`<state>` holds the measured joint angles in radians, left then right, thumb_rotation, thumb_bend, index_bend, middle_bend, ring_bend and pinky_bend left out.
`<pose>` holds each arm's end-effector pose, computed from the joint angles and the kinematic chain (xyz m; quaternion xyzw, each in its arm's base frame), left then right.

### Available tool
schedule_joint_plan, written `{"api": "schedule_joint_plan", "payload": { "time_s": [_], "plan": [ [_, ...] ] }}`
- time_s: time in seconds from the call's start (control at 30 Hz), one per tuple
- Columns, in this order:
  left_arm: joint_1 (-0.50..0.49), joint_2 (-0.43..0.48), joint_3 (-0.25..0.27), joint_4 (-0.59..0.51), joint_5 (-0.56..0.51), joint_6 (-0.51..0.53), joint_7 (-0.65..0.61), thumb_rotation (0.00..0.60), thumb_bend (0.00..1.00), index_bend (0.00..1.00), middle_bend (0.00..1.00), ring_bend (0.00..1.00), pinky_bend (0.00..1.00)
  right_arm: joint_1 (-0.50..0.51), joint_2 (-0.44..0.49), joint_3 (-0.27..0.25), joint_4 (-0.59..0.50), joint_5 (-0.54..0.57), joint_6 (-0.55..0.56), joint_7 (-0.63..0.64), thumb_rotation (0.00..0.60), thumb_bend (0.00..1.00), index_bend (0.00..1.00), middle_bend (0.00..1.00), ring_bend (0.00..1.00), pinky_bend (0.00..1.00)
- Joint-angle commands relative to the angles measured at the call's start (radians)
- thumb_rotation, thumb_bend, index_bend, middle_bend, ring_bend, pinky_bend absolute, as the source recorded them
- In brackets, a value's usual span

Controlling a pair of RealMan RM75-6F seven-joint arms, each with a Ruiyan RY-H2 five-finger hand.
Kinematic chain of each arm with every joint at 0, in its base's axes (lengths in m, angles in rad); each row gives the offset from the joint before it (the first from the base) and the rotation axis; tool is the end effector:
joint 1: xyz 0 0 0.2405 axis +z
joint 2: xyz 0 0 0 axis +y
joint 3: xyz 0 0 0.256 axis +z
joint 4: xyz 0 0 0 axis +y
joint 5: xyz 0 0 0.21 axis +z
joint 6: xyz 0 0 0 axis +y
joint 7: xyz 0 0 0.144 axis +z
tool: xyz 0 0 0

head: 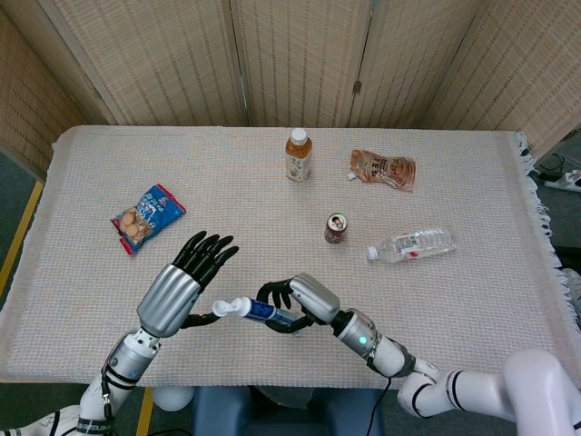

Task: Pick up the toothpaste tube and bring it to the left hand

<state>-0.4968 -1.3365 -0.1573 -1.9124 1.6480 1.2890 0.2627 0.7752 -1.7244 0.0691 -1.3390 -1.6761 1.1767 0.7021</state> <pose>-0.0988 0.2498 0.0763 -0.6945 -0.2785 -0.5648 0.3480 -0.0817 -0.2900 -0.0546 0.6364 -0.5084 0.5791 0.0355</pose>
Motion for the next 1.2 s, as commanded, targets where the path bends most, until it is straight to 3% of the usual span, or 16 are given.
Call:
{"api": "schedule_joint_plan", "payload": {
  "time_s": [0.03,0.67,0.93,1.07,1.13,1.2],
  "plan": [
    [-0.001,0.005,0.003,-0.008,0.002,0.002,0.002,0.6,0.2,0.03,0.09,0.09,0.0,0.005,-0.005,0.002,-0.001,0.006,-0.009,-0.01,0.6,1.0,0.62,0.54,0.64,0.64],
    [-0.009,0.053,0.008,-0.071,-0.028,-0.011,-0.021,0.6,0.2,0.03,0.09,0.09,0.0,0.025,-0.031,-0.006,0.004,0.039,-0.073,-0.1,0.6,1.0,0.62,0.55,0.65,0.64],
    [-0.001,0.116,-0.015,-0.136,-0.13,-0.026,-0.194,0.6,0.19,0.04,0.09,0.08,0.0,0.019,-0.016,0.006,-0.009,0.048,-0.058,-0.079,0.6,1.0,0.62,0.55,0.65,0.64],
    [-0.014,0.163,-0.014,-0.184,-0.151,-0.081,-0.359,0.594,0.18,0.04,0.09,0.05,0.0,0.028,-0.009,0.016,-0.036,0.052,-0.066,-0.089,0.6,1.0,0.62,0.55,0.65,0.64],
    [-0.027,0.187,-0.007,-0.186,-0.138,-0.114,-0.418,0.51,0.18,0.04,0.09,0.04,0.0,0.037,-0.005,0.025,-0.058,0.058,-0.08,-0.111,0.6,1.0,0.62,0.55,0.65,0.64],
    [-0.04,0.198,-0.003,-0.176,-0.122,-0.136,-0.438,0.323,0.16,0.05,0.09,0.04,0.0,0.048,-0.001,0.039,-0.089,0.073,-0.101,-0.14,0.6,1.0,0.62,0.55,0.66,0.64]
  ]
}}
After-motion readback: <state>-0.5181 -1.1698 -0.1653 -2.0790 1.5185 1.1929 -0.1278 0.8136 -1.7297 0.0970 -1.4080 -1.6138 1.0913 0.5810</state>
